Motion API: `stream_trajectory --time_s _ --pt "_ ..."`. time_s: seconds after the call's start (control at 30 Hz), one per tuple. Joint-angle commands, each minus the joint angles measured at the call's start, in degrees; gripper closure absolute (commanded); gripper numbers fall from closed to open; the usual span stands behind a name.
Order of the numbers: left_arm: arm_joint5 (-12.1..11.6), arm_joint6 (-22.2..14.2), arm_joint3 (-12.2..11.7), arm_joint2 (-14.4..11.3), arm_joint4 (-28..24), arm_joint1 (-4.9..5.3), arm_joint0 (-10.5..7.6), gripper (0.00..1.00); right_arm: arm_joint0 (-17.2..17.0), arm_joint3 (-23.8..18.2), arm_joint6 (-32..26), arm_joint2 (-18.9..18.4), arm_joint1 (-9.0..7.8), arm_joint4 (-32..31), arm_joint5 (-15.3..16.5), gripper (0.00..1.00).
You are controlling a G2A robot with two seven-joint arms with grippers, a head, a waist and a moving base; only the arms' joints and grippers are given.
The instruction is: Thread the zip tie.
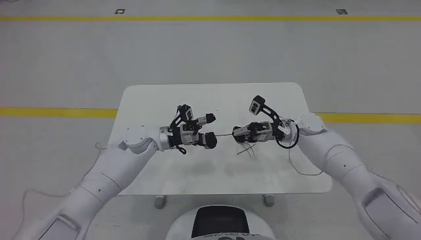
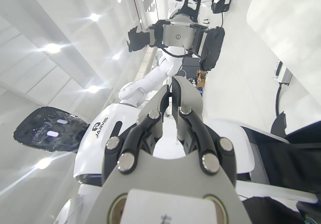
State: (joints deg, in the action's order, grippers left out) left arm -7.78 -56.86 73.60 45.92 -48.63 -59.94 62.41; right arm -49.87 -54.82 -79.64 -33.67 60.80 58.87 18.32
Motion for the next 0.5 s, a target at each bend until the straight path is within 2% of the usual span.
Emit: stream_trajectory --time_s 0.0,0.1,0.3,0.37,0.47 --pt "-0.22 0.96 -0.79 -0.42 0.53 -0.30 -0.42 0.00 0.84 0.43 0.00 1.80 -0.03 1.13 0.71 1.00" --pt "-0.47 1.56 -0.95 -0.51 1.18 -0.36 -0.55 0.00 2.10 0.74 0.00 3.71 -0.12 2.34 1.16 1.00" --pt "-0.47 1.56 -0.95 -0.51 1.18 -0.36 -0.55 0.00 2.10 0.74 0.00 3.71 -0.12 2.34 1.16 1.00" --pt "-0.50 2.93 -0.34 -0.66 1.74 -0.43 -0.24 0.00 2.10 0.74 0.00 3.71 -0.12 2.34 1.16 1.00" --pt "-0.03 3.59 0.55 -0.87 0.95 -0.67 0.24 0.00 1.19 -0.04 3.92 2.82 -0.05 0.79 1.09 1.00"
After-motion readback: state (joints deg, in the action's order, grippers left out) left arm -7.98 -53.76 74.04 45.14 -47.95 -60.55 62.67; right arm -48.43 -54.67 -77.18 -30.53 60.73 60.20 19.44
